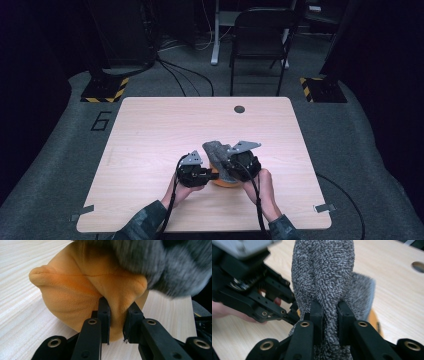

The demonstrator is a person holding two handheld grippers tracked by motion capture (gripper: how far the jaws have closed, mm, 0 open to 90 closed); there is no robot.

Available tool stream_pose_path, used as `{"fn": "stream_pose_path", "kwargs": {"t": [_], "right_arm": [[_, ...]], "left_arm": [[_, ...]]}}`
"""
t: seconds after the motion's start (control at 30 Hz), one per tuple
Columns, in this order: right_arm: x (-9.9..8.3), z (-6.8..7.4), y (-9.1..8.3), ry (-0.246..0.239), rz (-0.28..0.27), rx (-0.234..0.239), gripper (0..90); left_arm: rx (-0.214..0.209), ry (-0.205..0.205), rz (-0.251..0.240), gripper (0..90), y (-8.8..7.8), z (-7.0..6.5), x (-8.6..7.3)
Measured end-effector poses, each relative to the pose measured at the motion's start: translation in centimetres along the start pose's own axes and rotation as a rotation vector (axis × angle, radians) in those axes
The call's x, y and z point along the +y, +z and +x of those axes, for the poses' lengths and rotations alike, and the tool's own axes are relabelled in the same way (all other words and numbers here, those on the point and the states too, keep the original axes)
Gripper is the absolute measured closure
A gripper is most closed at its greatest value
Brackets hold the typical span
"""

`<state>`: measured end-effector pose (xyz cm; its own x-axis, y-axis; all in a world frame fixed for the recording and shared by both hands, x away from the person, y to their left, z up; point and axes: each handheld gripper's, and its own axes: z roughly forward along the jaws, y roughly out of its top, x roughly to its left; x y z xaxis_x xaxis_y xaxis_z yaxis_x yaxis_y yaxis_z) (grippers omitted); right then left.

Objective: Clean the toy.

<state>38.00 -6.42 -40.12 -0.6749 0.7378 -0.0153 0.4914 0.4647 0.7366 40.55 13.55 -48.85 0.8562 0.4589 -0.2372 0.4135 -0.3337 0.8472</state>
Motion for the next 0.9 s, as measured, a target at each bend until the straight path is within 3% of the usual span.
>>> {"fn": "stream_pose_path", "kwargs": {"t": [0.17,0.23,0.27,0.37,0.7,0.9], "right_arm": [[-0.1,-0.1,0.2,-0.032,0.014,-0.027,78.1],[-0.2,0.0,0.2,-0.014,0.022,-0.045,78.0],[-0.2,-0.2,0.2,-0.038,0.022,-0.054,78.1],[-0.5,-0.8,0.0,-0.039,0.025,-0.080,78.0],[-1.6,-3.6,0.1,0.049,0.056,-0.132,78.0],[-3.5,-6.7,0.9,0.121,0.107,-0.187,78.1]], "left_arm": [[-0.007,-0.002,-0.003,77.7,0.0,0.1,0.0],[-0.006,-0.003,-0.006,77.7,0.0,0.2,0.0],[0.000,-0.001,-0.008,77.6,0.0,0.1,0.0],[0.001,0.010,0.001,77.6,0.0,0.0,0.0],[-0.003,0.005,-0.006,77.6,0.1,0.1,0.0],[-0.008,0.004,-0.006,77.7,0.1,0.2,0.0]]}}
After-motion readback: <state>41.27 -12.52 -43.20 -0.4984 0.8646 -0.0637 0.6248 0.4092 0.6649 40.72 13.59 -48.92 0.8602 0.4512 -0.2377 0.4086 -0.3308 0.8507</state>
